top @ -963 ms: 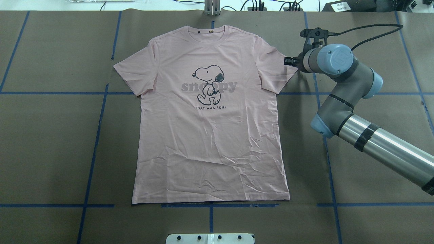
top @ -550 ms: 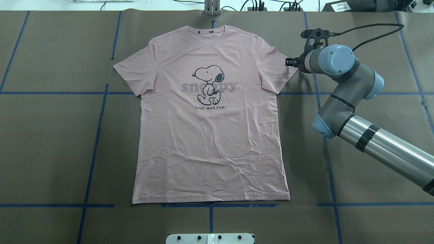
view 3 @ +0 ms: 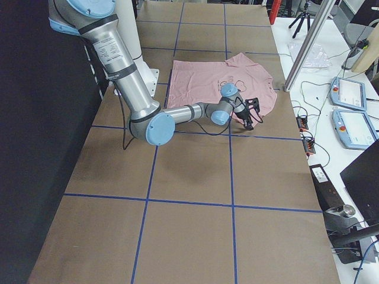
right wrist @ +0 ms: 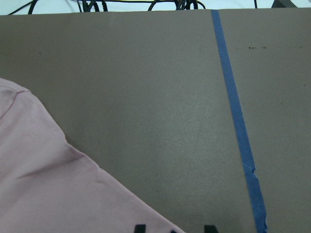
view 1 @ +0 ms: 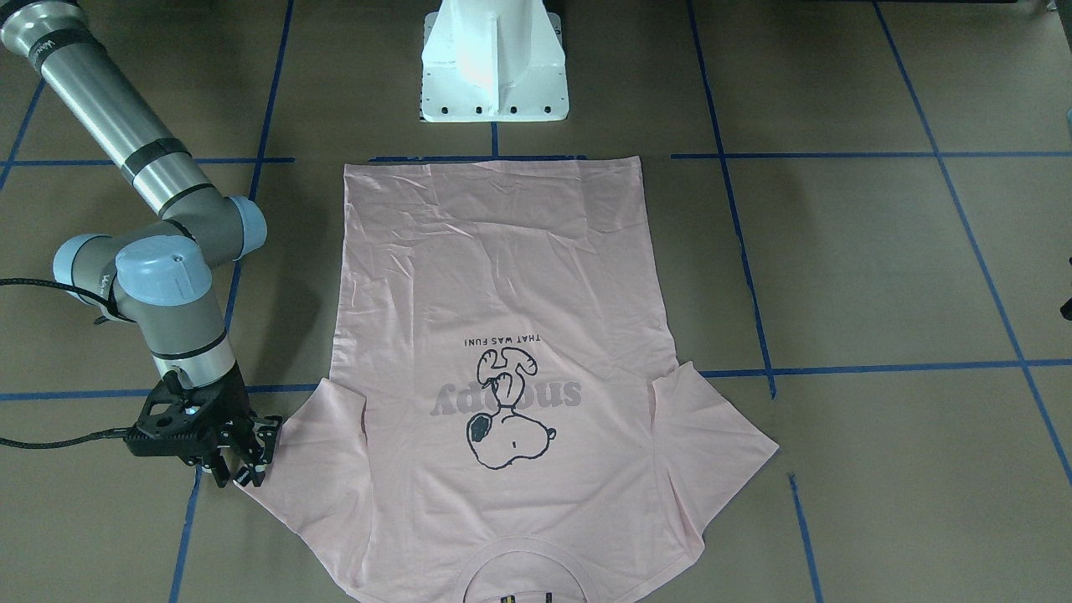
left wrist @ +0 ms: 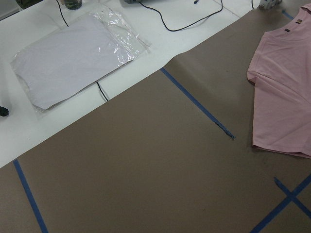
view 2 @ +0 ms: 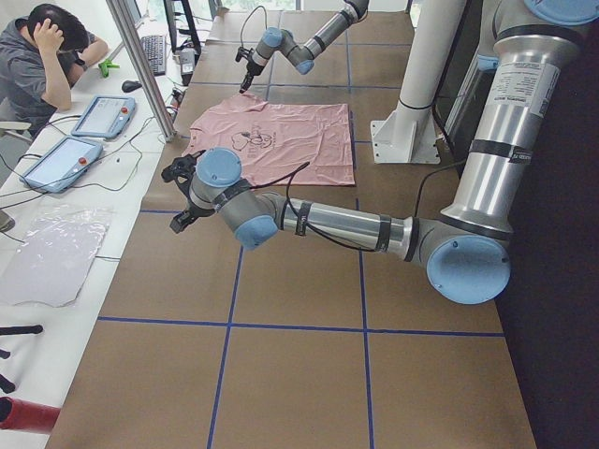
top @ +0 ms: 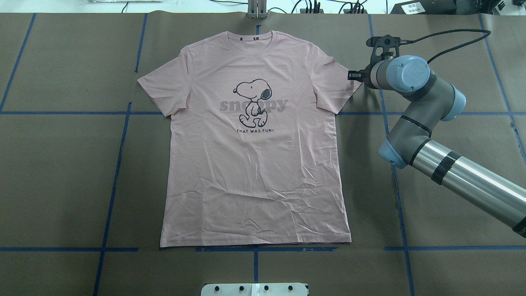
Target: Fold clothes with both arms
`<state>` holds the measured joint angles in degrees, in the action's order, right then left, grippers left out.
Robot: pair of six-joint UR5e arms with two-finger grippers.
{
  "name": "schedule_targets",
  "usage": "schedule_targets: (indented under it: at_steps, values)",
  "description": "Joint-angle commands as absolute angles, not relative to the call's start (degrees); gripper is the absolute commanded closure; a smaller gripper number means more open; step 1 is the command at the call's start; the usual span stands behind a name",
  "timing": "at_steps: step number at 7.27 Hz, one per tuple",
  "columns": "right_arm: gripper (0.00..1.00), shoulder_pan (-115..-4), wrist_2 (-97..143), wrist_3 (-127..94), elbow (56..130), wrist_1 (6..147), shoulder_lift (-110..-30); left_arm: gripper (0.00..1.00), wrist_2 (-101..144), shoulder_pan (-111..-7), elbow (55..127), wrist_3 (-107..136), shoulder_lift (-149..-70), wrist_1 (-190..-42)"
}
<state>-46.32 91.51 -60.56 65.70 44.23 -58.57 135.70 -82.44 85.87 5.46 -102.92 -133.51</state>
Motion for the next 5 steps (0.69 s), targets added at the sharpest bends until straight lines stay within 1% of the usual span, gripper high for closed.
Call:
schedule_targets:
  at_steps: [1, 2, 4, 5]
  values:
    - [0.64, -46.3, 91.5, -60.9, 65.5, 44.2, -58.5, 0.00, 135.7, -82.4, 85.9, 5.4, -102.9, -133.5]
    - [1.00, -46.3, 91.5, -61.0, 65.5, 44.2, -58.4, 0.00, 135.8, -82.4, 86.0, 5.5, -102.9, -133.5]
    - [1.00, -46.3, 91.5, -61.2, 65.7, 44.5, -58.1, 0.00, 135.8, -82.4, 86.1, 5.5, -102.8, -133.6]
    - [1.00, -46.5, 91.6, -61.2, 67.3, 46.6, -57.9, 0.00, 135.8, -82.4, 86.1, 5.6, -102.9, -133.6]
